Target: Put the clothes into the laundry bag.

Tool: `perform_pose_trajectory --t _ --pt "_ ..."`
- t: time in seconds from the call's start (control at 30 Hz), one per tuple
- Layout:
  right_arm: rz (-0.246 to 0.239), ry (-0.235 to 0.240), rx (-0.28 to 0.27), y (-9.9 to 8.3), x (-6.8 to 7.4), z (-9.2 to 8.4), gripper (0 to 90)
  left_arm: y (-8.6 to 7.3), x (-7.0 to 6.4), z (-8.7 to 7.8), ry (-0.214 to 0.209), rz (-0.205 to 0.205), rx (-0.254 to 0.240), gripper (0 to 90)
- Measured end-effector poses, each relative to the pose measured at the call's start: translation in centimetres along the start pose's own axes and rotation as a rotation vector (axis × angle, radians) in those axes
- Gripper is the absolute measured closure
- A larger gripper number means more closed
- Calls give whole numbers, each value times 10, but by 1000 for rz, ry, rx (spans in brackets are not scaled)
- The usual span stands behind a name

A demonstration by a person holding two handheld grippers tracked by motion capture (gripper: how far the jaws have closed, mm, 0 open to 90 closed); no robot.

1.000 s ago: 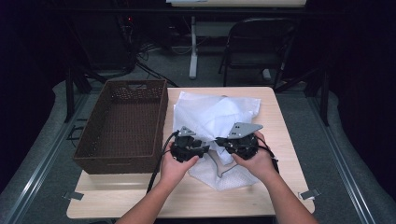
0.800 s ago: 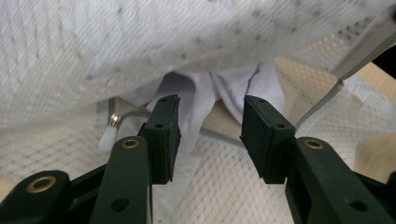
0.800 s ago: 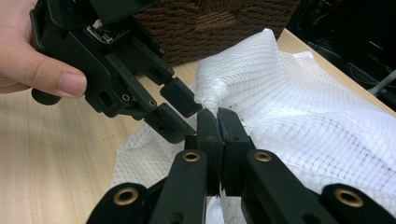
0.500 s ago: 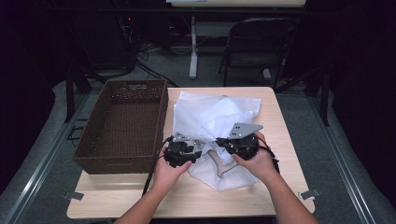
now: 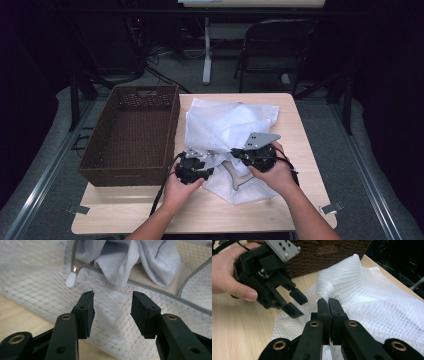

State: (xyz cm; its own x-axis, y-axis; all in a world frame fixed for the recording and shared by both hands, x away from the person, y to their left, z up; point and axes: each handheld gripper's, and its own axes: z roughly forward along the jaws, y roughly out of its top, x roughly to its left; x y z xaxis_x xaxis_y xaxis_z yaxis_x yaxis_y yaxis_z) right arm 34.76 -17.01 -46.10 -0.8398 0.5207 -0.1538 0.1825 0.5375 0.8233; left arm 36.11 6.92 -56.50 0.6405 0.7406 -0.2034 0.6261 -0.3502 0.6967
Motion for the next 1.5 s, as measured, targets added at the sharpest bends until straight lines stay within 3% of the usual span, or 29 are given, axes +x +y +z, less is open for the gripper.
perform_pose_trajectory --t 0.2,0.27,0.33,0.4,0.5,0.73,0.9,1.07,1.17,1.27,1.37,1.5 --pt "-1 3 6 0 1 0 889 -5 0 10 23 31 48 548" --pt "-2 2 7 -1 1 0 889 -7 0 11 45 49 43 597" --pt "-7 3 10 -1 1 1 889 -8 0 10 65 66 44 703" --pt "-5 5 12 -1 1 1 889 -9 1 9 70 75 50 816" --pt "-7 6 19 -1 2 2 889 -10 2 5 74 91 61 895" --pt "-7 9 34 -2 4 3 890 -10 0 -12 61 112 64 900" --pt "-1 30 61 -14 10 3 890 -16 -1 -30 49 137 77 900" --pt "11 58 100 -34 19 9 889 -26 1 -45 7 95 72 900" --pt "14 61 128 -45 25 14 889 -31 0 -47 0 99 80 898" --pt "23 61 134 -54 30 19 889 -36 0 -49 -3 110 81 893" --pt "51 65 125 -59 33 22 888 -41 1 -49 -21 92 83 878" --pt "43 74 130 -65 37 28 888 -46 3 -47 -32 73 109 824"
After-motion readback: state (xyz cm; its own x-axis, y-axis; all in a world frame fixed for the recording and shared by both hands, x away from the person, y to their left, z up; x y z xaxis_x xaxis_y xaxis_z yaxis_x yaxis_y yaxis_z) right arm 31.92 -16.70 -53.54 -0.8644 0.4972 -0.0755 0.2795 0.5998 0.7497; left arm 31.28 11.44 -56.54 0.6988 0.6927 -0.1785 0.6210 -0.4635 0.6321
